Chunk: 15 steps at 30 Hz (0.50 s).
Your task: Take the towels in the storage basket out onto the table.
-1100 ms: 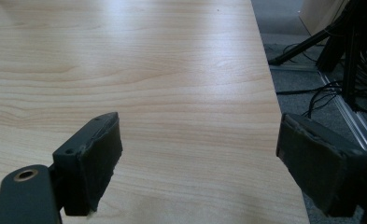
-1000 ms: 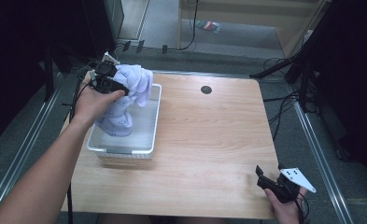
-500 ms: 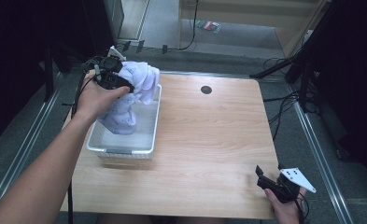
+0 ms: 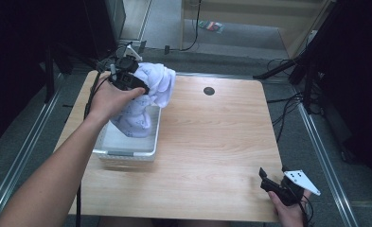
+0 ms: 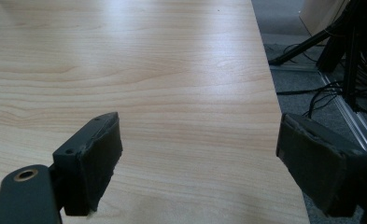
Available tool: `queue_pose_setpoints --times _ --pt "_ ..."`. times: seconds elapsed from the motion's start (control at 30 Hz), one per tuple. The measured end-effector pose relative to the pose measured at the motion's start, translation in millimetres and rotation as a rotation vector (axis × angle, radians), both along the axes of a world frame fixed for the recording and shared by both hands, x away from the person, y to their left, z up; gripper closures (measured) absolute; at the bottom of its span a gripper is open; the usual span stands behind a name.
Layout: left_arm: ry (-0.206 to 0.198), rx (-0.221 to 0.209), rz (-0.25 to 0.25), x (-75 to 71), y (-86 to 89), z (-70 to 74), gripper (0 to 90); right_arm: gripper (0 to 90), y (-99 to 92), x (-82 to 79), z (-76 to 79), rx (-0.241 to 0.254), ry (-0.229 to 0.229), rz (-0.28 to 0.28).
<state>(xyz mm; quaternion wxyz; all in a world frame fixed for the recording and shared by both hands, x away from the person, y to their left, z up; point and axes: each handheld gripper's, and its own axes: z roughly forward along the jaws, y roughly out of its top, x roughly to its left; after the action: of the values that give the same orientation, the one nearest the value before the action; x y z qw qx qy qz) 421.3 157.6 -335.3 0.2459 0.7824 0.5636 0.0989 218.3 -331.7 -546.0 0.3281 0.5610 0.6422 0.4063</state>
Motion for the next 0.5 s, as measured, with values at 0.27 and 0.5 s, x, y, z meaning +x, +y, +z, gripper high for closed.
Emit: queue_pose_setpoints --times 0.27,0.5 --pt "0.010 -0.004 -0.032 1.9 -26.3 -1.3 59.1 14.6 -0.1 -0.2 0.0 0.001 -0.002 0.003" --pt "0.012 -0.004 -0.054 4.5 -47.4 -3.6 58.9 14.6 -0.2 -0.1 0.0 0.000 -0.002 0.003"
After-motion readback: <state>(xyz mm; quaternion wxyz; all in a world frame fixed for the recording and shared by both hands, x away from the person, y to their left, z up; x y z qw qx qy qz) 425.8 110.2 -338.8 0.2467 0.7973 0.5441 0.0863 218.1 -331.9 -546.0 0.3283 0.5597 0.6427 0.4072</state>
